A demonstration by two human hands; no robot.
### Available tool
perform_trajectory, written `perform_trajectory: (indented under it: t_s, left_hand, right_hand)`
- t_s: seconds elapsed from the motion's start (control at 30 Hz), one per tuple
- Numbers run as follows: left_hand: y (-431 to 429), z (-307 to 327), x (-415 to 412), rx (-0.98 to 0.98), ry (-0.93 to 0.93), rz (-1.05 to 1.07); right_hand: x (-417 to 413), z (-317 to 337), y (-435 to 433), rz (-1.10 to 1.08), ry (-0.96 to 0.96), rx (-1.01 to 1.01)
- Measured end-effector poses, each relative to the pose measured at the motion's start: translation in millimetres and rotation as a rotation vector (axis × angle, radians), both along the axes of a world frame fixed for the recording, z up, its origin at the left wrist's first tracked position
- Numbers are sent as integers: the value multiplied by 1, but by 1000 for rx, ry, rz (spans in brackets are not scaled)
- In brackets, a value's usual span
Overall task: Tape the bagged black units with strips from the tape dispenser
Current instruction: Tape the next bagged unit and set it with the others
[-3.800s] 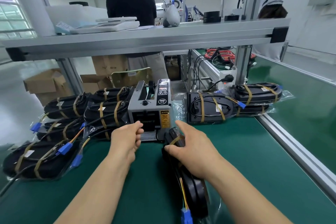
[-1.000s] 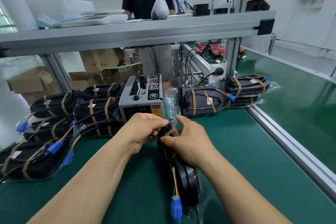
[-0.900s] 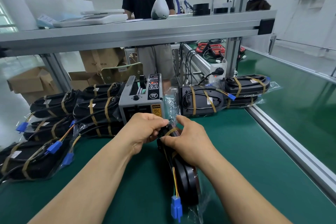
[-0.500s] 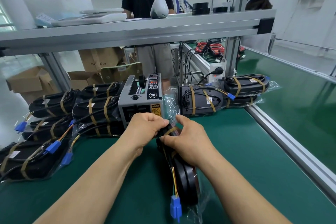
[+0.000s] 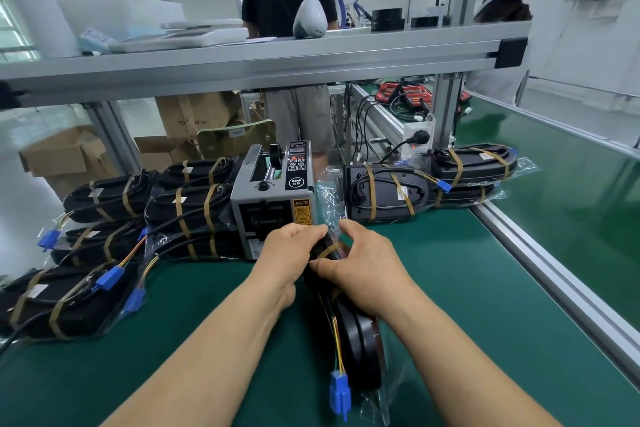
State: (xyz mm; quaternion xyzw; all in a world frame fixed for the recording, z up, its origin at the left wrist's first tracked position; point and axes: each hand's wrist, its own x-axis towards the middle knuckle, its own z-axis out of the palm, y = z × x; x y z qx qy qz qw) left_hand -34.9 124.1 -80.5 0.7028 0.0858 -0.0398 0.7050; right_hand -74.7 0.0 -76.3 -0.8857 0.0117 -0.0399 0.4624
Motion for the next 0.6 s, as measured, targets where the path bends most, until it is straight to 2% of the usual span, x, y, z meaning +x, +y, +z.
perform_trajectory:
  t_s: [0.27,0.4,0.5,0.6]
  left_hand:
    - [17,3,-5,-86,46,-165]
    - [13,7,-3,-90,67,-96]
    - [9,11,-1,-61,52,-86]
    - [5,15,-3,-27,59,-106]
  right_hand:
    - [4,-6,1,31,-23,53]
    - [1,2,3,-21,71,-127]
    - [7,19,2,54,175,-272]
    - [19,34,1,160,253,-232]
